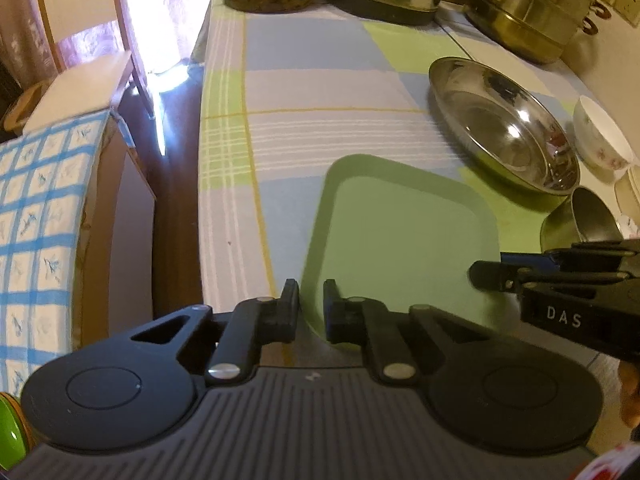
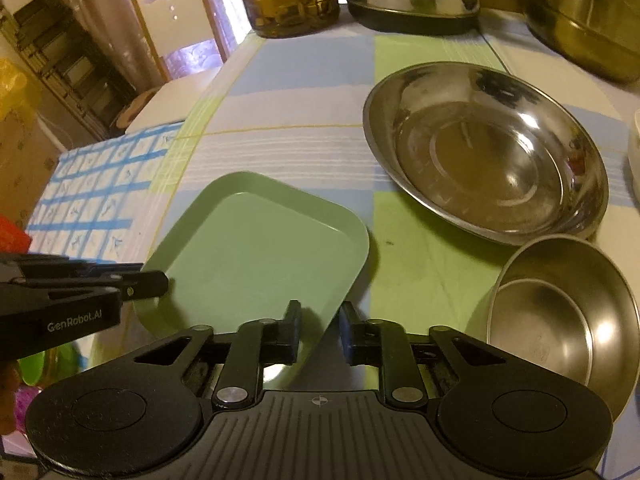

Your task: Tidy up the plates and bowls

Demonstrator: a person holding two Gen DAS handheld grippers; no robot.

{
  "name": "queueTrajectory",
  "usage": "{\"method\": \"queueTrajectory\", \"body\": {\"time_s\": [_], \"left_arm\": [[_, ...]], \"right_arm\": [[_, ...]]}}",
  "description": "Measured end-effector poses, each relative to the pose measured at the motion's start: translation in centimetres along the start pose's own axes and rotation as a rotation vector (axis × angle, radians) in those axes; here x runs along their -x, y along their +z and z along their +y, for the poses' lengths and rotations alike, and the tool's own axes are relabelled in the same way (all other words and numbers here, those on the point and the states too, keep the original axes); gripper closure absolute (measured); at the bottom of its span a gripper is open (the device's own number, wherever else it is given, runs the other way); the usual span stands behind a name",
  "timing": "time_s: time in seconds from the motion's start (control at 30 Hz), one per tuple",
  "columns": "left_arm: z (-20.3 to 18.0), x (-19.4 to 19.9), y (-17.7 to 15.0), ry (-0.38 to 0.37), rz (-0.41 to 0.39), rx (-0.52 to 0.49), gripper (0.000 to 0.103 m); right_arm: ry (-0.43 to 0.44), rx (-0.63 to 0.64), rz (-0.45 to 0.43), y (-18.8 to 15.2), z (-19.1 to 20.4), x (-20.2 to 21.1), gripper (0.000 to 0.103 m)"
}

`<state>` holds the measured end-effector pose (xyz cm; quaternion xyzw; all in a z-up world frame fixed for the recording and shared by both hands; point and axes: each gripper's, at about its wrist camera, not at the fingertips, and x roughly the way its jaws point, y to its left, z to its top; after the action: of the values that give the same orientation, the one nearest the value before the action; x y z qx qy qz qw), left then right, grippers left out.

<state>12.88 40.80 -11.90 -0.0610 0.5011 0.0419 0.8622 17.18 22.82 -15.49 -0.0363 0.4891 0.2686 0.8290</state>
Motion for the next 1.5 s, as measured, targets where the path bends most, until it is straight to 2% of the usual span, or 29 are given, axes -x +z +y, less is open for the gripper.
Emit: {"method": "queueTrajectory", "body": {"time_s": [0.07,0.43,0.73,1.23,1.5], "left_arm": [[-0.1,0.0,0.0,0.007,-0.003,-0.013,0.093],[0.1,2.3,0.7,-0.004,-0.037,-0.007,0.095],[-1.3,2.9,2.6,-0.031,-0.079,-0.041,0.095],[-5.5,-0.7,9.2,-0.130,-0.127,-0.161,0.095],[-8.1,-3.2,12.2,-0.184,-0.122,-0.204,0.095]], "right_arm": [[-0.002,0.008,-0.004,0.0,-0.1,0.0,0.091],[0.027,0.038,-0.065,0.6,-0.1,2.1,0.092],[0.004,0.013,-0.112,1.2,-0.9,4.0,0.092],[-0.134,-0.180,-0.171,4.0,-4.9,5.2,0.091],[-0.199,-0.262,-0.185,5.5,-8.1,5.2,0.092]]}}
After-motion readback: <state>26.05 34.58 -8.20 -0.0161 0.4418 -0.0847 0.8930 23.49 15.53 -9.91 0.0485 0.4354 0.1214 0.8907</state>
